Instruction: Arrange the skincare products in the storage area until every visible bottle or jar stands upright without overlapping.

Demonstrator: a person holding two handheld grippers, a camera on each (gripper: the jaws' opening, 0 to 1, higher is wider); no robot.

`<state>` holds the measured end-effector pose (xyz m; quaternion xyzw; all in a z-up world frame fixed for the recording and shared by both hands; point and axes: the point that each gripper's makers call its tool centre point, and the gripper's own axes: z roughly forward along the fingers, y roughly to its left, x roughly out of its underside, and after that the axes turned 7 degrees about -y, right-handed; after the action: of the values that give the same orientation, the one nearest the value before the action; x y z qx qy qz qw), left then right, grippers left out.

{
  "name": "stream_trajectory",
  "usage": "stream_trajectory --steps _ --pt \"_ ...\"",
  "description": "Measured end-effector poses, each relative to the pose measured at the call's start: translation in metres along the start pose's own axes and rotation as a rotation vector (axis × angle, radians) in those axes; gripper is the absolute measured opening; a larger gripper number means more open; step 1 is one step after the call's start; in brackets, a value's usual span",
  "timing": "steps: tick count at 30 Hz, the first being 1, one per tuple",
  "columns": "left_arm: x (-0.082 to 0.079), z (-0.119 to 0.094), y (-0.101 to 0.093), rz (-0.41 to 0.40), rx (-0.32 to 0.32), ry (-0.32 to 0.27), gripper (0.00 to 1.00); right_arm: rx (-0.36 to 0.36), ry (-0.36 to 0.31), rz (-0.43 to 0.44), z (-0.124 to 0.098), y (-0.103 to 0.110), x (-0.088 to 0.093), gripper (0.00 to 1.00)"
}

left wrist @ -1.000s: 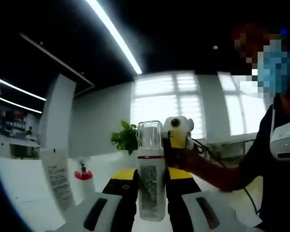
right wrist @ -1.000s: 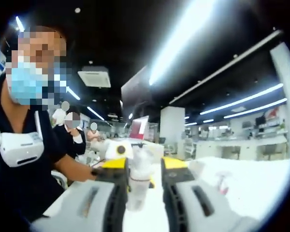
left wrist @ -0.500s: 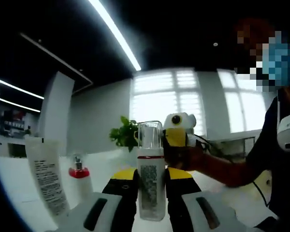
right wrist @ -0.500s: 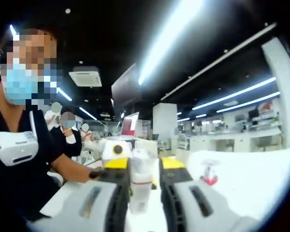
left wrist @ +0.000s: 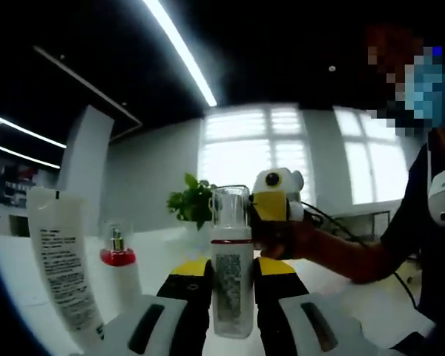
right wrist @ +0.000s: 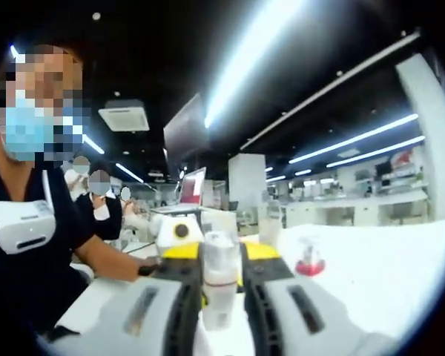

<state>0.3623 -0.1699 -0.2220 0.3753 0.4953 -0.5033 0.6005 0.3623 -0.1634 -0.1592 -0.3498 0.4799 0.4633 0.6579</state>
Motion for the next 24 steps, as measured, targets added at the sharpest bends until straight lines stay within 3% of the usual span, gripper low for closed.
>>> stream_trajectory --steps 24 --pt "0.03 0.004 0.028 0.024 -0.068 0.042 0.22 0.089 0.09 -0.063 -0.005 -0.025 0.031 0.18"
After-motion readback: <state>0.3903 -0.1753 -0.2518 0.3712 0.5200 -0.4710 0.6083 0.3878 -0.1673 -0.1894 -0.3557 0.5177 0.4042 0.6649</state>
